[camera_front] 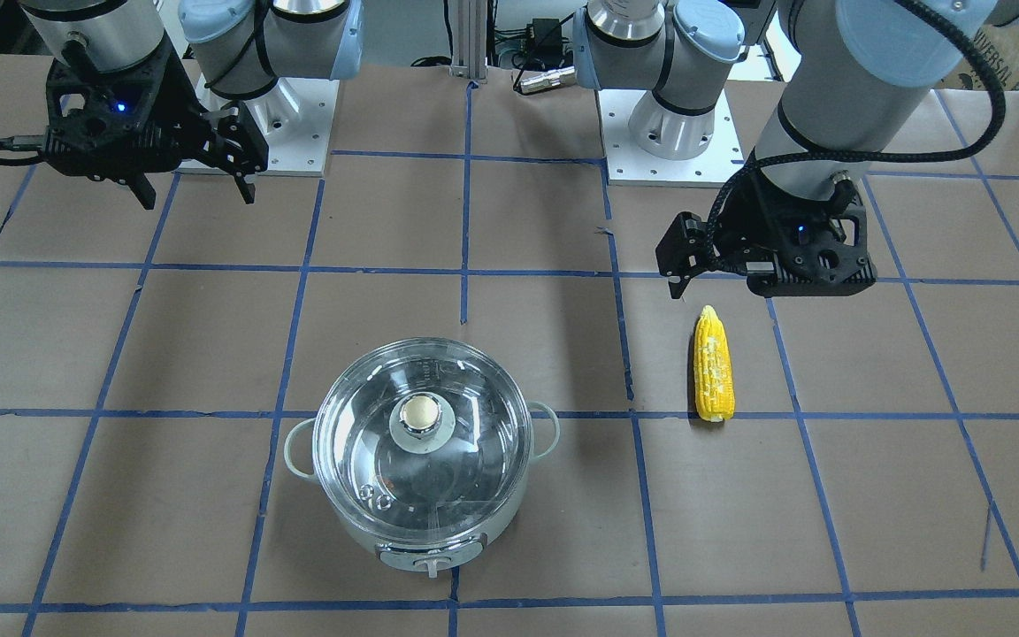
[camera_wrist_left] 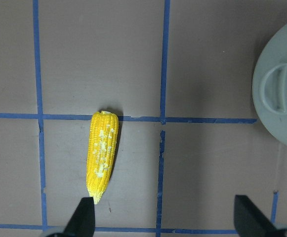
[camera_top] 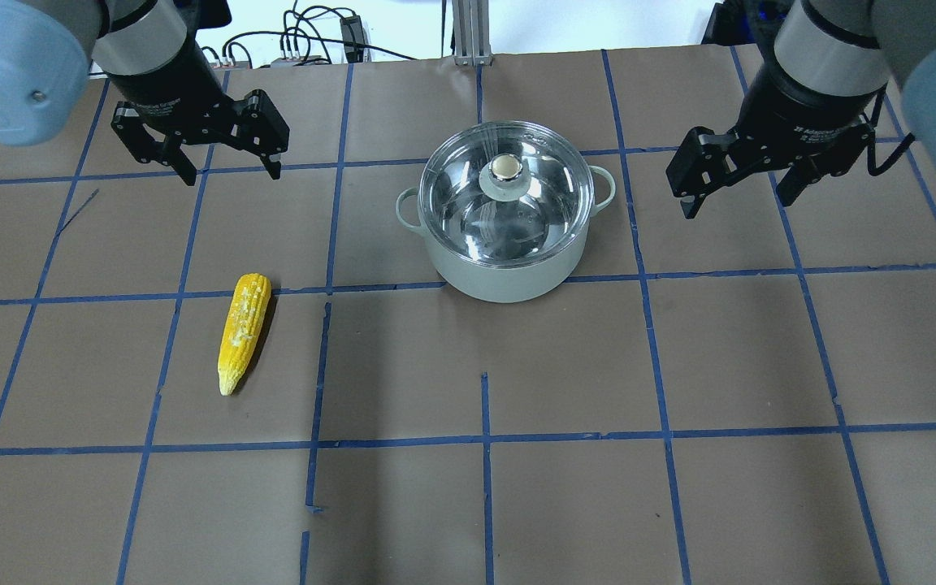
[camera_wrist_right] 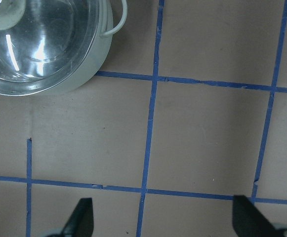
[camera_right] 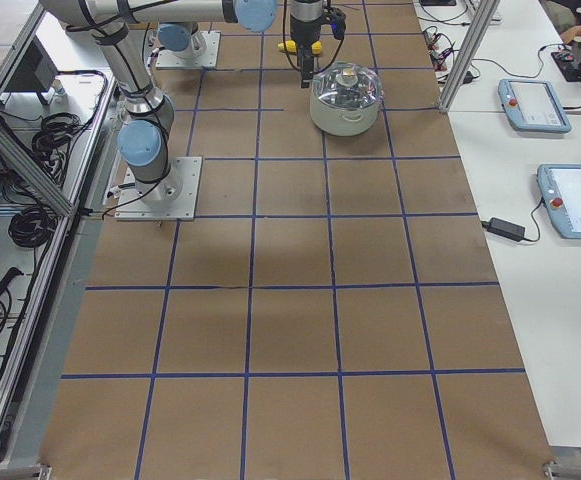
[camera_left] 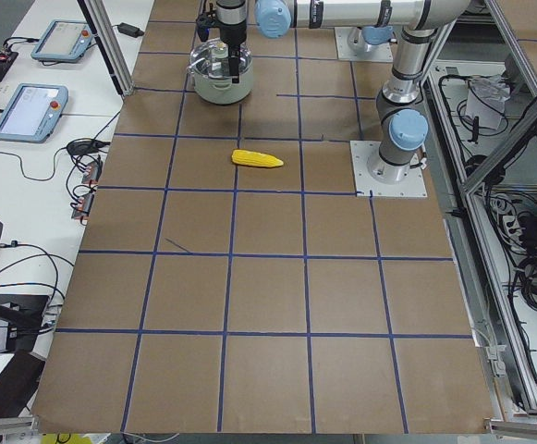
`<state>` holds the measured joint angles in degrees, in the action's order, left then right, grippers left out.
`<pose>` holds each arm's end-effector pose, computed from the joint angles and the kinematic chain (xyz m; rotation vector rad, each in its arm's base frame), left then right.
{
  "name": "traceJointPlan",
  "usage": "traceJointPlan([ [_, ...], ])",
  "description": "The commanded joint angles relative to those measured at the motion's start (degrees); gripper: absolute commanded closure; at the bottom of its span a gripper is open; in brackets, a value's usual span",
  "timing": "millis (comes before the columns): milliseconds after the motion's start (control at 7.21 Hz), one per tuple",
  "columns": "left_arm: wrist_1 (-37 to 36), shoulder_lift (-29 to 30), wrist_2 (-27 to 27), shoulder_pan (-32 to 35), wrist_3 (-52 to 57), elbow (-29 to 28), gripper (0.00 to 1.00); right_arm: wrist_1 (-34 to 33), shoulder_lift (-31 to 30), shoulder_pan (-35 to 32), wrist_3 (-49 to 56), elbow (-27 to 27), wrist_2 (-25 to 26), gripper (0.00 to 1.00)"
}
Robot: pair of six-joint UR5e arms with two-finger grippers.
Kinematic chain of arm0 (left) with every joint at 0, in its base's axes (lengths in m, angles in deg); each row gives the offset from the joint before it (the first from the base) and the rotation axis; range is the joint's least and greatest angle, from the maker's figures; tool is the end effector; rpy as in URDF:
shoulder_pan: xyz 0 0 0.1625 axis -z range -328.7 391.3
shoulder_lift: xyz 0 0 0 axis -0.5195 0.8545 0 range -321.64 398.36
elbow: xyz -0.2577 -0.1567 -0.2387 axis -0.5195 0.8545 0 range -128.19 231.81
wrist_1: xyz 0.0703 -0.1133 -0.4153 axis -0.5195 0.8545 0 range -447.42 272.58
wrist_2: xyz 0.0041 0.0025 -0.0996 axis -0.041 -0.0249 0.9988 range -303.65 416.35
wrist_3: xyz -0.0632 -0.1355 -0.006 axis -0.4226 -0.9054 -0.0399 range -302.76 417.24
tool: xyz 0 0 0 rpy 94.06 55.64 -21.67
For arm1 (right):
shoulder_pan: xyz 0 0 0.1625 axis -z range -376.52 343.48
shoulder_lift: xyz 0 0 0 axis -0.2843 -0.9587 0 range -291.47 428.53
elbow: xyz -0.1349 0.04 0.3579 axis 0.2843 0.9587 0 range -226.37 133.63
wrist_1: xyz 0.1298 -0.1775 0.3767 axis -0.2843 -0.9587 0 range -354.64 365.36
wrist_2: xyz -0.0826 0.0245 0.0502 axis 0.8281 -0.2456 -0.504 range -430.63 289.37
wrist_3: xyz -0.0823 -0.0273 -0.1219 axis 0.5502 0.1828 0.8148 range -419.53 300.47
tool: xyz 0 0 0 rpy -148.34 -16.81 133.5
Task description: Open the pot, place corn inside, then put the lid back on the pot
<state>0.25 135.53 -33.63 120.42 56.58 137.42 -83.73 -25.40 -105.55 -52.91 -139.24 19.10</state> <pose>-0.1248 -0.5634 0.3736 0.0419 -3.1409 -0.0123 0.1257 -0.4912 0.4045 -0.1547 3.1333 -0.0047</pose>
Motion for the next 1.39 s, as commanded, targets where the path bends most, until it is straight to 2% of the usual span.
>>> traceJointPlan([
  [0,-0.2,0.4,0.2,0.3,0.8,-0.5,0.0,-0.5,0.1,0.0,-0.4,0.0,0.0,0.0],
  [970,-1.4,-0.8,0.2,0.1,4.7,0.3,0.0,-0.7,0.4,-0.2,-1.2,-0.3,-0.4,0.0],
  [1248,-0.9,-0.8,0.2,0.2,4.9,0.3,0.0,-4.4,3.0,-0.9,-5.8,0.3,-0.9,0.0],
])
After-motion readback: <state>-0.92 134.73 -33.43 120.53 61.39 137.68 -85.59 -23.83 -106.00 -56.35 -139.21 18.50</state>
